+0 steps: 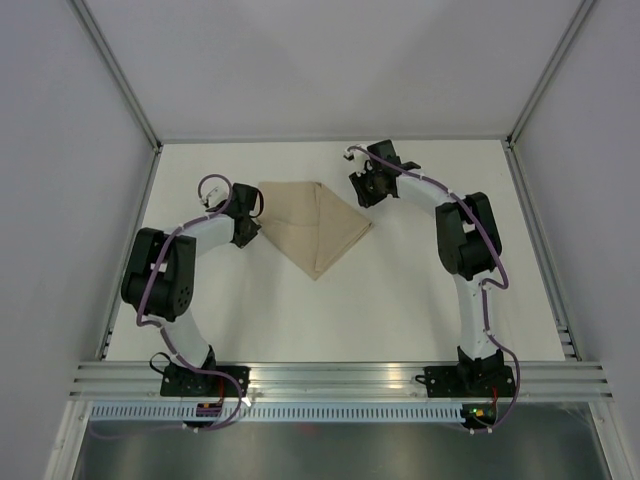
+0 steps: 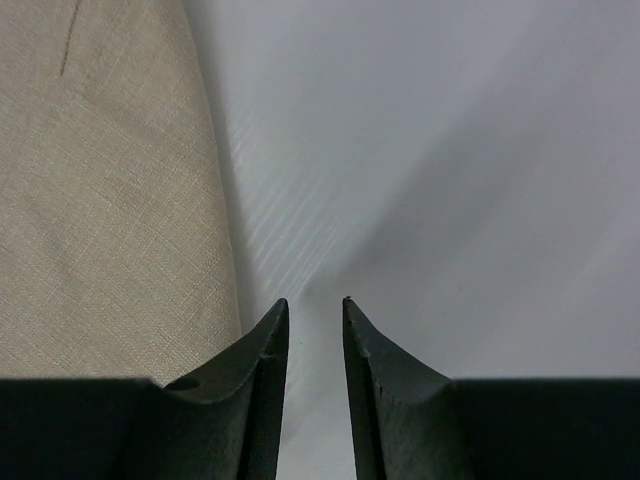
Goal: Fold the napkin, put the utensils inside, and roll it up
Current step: Adjust the napkin at the center of the board.
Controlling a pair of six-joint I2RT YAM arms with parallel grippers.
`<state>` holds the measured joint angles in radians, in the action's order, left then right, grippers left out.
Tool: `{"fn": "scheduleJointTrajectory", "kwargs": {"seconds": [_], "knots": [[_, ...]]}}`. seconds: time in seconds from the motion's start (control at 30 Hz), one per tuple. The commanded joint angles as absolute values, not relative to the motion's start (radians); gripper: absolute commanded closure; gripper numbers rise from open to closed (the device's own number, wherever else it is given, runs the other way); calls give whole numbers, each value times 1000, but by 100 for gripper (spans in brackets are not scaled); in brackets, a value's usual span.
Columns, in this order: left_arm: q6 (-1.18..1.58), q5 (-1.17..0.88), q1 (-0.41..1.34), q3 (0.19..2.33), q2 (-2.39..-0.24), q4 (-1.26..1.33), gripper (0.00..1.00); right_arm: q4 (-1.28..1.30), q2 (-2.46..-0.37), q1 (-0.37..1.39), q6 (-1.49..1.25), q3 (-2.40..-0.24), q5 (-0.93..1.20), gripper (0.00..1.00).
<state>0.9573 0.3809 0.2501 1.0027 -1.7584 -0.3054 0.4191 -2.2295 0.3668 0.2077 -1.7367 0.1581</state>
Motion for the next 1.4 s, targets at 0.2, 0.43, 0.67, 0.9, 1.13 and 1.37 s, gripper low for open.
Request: {"fn": "scheduleJointTrajectory", "kwargs": {"seconds": [0.2,0.43,0.67,0.9,1.13,1.37], "knots": [[993,351,244,1104,-1850,-293,98,403,-2174,365,224,-1586,121,67],[970,331,245,1149,-1899,-290,98,385,-2115,364,247,-1491,141,68],[934,307,245,1195,-1933,-291,98,385,-2023,364,256,-1411,183,68],[911,278,245,1255,-1970,-296,98,385,-1965,365,273,-1341,198,68],[888,278,245,1321,-1986,-327,98,393,-1927,364,278,-1316,189,68],[943,276,224,1280,-1941,-354,92,425,-1927,328,290,-1342,132,69]]}}
